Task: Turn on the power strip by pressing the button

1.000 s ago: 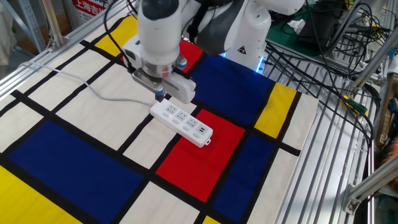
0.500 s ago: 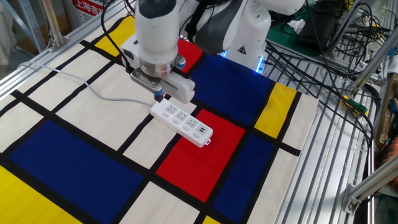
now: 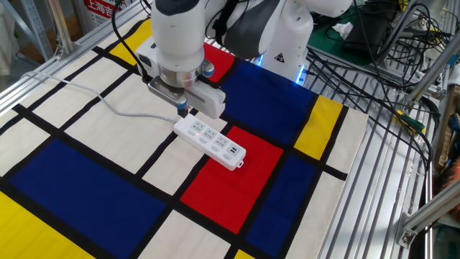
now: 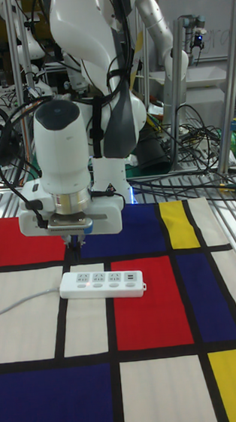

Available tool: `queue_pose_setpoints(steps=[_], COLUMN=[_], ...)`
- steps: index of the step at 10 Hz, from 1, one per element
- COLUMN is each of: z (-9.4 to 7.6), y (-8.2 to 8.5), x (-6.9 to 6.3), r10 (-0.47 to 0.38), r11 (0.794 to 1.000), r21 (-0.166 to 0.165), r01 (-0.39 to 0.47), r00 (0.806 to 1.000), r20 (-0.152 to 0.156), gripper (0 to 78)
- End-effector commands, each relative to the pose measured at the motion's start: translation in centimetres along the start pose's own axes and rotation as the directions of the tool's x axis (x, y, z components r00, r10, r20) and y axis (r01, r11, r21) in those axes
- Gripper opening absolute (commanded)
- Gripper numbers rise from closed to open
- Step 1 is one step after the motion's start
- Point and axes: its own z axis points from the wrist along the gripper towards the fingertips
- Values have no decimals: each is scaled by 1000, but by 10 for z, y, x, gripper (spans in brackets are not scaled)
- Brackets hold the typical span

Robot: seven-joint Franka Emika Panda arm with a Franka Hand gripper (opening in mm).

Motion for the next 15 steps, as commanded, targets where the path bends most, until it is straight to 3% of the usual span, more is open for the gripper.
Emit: queue_pose_setpoints(steps=[1,2,6,9,15], z=[6,4,-17,-25,-24], y=[6,11,22,13,15], x=[-5,-3,14,15,14], r10=[13,34,63,38,26], r11=[999,997,998,999,1000], r21=[-36,-64,-31,-16,-10], r01=[-13,-34,-63,-38,-26], r00=[1000,999,998,999,999], r20=[1,-2,-16,-21,-29], gripper=[0,0,0,0,0])
